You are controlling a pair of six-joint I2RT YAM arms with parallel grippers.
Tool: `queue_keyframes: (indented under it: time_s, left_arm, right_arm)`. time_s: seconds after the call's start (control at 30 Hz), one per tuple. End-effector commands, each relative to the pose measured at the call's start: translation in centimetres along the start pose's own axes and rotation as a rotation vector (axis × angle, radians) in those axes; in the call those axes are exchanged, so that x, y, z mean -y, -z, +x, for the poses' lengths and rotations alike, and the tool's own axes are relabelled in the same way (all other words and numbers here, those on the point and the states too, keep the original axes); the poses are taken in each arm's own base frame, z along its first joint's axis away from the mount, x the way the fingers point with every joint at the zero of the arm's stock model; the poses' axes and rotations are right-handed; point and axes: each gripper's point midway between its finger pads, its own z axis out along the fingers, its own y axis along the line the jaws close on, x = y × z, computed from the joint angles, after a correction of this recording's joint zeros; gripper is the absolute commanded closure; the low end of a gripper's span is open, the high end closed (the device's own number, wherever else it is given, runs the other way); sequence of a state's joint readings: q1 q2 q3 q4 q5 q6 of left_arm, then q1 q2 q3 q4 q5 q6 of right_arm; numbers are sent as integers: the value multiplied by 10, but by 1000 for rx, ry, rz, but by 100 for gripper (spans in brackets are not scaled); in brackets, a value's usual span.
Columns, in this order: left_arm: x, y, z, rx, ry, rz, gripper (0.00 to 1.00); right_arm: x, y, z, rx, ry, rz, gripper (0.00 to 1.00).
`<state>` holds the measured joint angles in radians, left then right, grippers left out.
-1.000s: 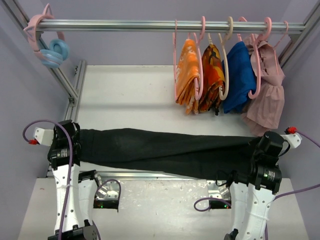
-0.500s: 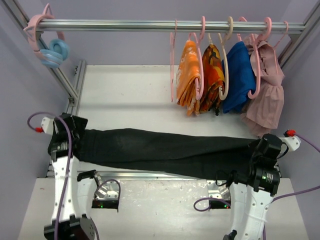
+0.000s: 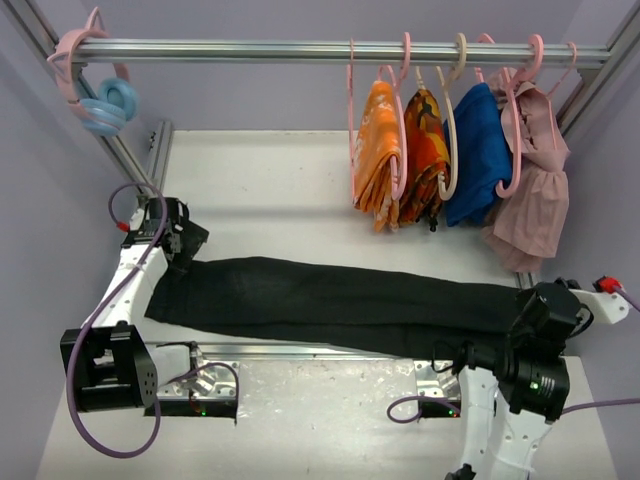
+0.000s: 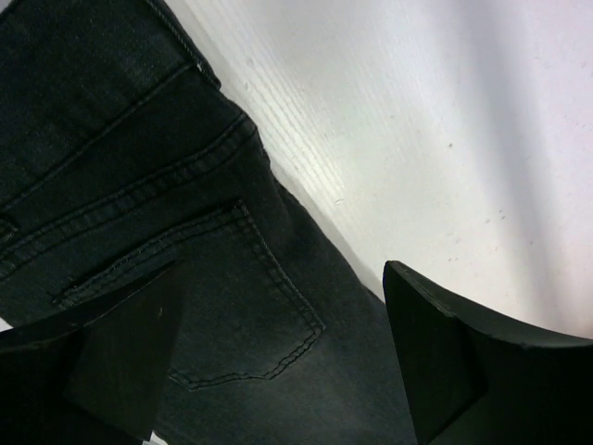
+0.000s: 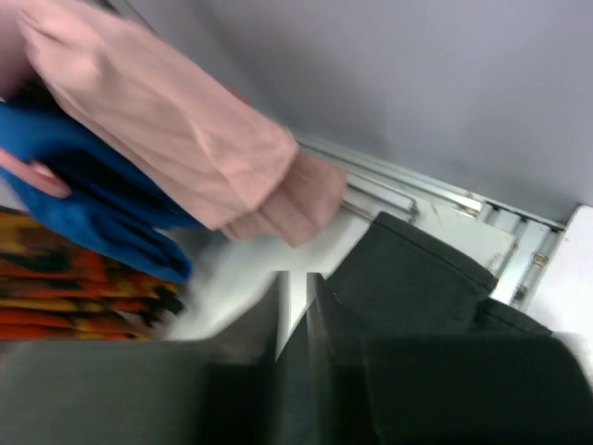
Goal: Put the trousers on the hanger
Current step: Fold the trousers at the center of the board.
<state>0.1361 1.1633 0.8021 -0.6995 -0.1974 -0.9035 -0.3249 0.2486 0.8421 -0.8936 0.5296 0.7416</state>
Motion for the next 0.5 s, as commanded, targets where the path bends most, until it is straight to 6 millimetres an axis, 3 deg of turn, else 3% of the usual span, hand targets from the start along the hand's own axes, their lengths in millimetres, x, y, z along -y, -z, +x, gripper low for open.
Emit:
queue_keyframes:
  time_s: [0.0,0.03,0.1,0.17,0.23,0.3,0.4,0.47]
  left_arm:
    - [14,11,-10,27,4,33,16]
    - [12,11,-7,17,-2,24,16]
    - [12,10,1,-7,-5,25,16]
    - [12,7,11,-22,-23,22,16]
    - [18,7,23,-25,-58,21,15]
    - [24,7,42,-32,-133,5,14]
    - [17,4,67,-46,-222,-80,13]
    - [3,-4,82,-63,-253,-161,13]
  right_arm:
    - [-9,16,-28,65,-6,-56,41]
    - [-22,16,-24,38,9,-124,26]
    - [-51,11,-2,-53,43,-265,25]
    - [-99,13,65,-333,102,-550,45]
    - [-101,8,121,-565,126,-593,51]
    - [-92,1,158,-672,174,-604,46]
    - [-80,1,192,-811,258,-604,16]
    - [-75,10,217,-911,356,-601,2]
